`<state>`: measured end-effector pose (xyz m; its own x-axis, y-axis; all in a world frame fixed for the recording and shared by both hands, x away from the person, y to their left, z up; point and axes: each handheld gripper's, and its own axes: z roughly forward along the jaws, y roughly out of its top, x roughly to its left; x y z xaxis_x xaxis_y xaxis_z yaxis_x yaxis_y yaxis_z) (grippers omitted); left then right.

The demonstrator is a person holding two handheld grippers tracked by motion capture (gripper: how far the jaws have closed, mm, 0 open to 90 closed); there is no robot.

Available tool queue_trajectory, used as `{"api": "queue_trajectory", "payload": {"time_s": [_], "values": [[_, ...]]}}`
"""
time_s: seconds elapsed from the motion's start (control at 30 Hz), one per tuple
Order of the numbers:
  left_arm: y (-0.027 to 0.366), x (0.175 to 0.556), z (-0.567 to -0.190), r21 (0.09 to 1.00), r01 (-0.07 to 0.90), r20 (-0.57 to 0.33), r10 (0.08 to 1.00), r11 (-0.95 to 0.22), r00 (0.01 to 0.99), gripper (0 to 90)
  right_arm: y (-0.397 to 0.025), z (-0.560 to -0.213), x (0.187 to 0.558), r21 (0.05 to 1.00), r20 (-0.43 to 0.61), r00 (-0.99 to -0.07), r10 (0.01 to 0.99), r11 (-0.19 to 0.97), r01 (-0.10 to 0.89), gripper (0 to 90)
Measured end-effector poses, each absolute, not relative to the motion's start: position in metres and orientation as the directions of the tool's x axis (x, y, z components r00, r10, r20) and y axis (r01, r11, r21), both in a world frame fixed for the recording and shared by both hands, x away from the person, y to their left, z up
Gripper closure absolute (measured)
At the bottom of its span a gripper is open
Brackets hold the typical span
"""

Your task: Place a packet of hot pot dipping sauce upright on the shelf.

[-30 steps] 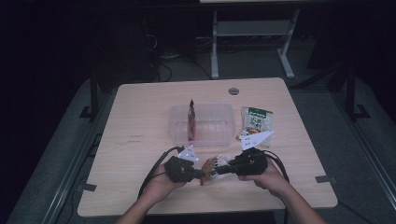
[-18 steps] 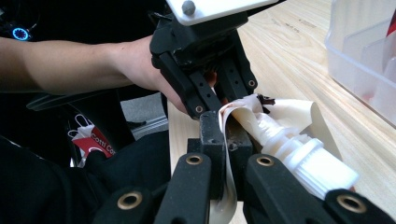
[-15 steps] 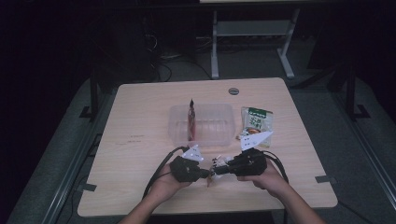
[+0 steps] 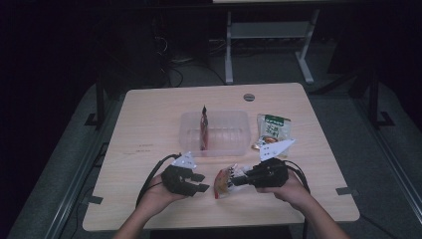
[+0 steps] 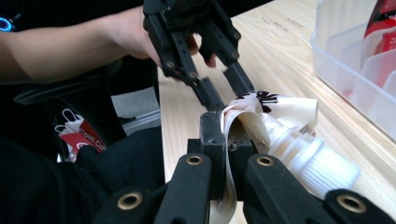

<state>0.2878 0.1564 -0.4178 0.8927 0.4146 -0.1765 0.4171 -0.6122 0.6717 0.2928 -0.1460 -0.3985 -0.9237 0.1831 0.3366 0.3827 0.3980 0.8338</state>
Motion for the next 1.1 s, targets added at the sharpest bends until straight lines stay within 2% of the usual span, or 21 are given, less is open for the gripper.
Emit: {"api": "queue_trajectory", "payload": {"time_s": [0.13,0.3,0.73,1.1], "values": [[0.171,0.283,-0.422,0.665,0.422,-0.166,0.429,-0.616,0.888,42.1,-0.148,-0.395,0.295,0.834,0.329,-0.925,0.192,0.399,0.38,89.3],[0.186,0.275,-0.432,0.646,0.437,-0.169,0.441,-0.626,0.882,33.5,-0.151,-0.386,0.298,0.838,0.311,-0.928,0.205,0.401,0.369,89.3],[0.186,0.277,-0.437,0.627,0.432,-0.157,0.437,-0.648,0.885,27.2,-0.157,-0.359,0.311,0.865,0.252,-0.943,0.218,0.387,0.321,89.3],[0.188,0.279,-0.438,0.63,0.427,-0.153,0.435,-0.649,0.887,27.0,-0.164,-0.338,0.339,0.87,0.208,-0.938,0.276,0.386,0.307,89.3]]}}
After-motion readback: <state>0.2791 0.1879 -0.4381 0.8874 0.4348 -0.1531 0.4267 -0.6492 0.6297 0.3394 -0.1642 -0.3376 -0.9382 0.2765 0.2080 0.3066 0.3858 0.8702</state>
